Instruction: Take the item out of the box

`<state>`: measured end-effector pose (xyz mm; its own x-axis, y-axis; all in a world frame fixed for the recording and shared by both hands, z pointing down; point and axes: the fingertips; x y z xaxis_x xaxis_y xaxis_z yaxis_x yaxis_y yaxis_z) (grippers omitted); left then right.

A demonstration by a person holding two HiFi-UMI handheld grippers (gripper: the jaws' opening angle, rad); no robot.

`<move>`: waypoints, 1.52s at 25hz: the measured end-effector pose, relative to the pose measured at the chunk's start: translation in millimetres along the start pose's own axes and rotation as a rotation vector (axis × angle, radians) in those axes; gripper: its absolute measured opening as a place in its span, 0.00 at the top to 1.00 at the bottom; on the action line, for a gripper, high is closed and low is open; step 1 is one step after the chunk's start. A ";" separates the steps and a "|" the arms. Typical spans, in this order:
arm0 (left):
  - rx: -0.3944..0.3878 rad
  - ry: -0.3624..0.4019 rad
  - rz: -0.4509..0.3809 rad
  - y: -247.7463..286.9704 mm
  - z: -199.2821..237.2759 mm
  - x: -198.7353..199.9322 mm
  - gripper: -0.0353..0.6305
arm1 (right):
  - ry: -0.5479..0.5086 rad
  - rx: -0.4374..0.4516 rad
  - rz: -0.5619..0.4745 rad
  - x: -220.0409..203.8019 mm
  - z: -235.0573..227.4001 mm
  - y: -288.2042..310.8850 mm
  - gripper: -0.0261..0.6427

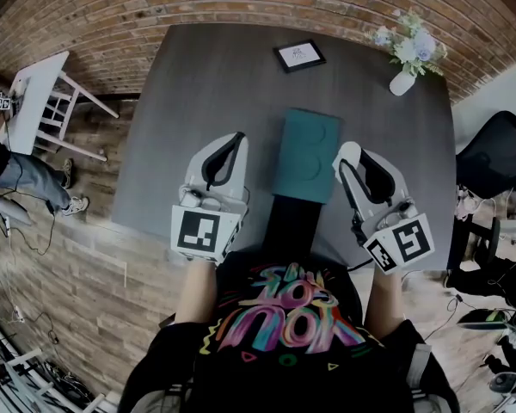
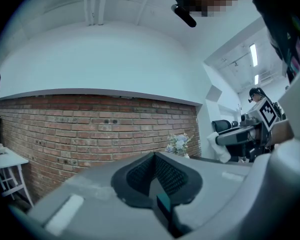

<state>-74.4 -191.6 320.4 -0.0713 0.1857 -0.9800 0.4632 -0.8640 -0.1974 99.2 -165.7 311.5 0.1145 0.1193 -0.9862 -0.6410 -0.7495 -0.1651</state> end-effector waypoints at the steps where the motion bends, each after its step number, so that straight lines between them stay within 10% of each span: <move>1: 0.001 0.000 0.001 -0.4 0.5 -0.1 0.95 | 0.002 0.004 0.004 -1.0 1.3 0.8 0.77; 38: -0.026 0.019 -0.014 4.3 1.9 1.2 0.95 | 0.026 -0.026 -0.009 -0.4 -4.4 0.9 0.77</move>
<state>-74.2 -196.1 318.4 -0.0616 0.2065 -0.9765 0.4846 -0.8491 -0.2102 101.9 -169.2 311.8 0.1404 0.1097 -0.9840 -0.6199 -0.7652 -0.1737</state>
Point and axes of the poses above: the fingertips, and each gripper's own axes: y forward along the fingers, z to its left, x out of its top, and after that the axes turned 14 degrees about -z, right-handed
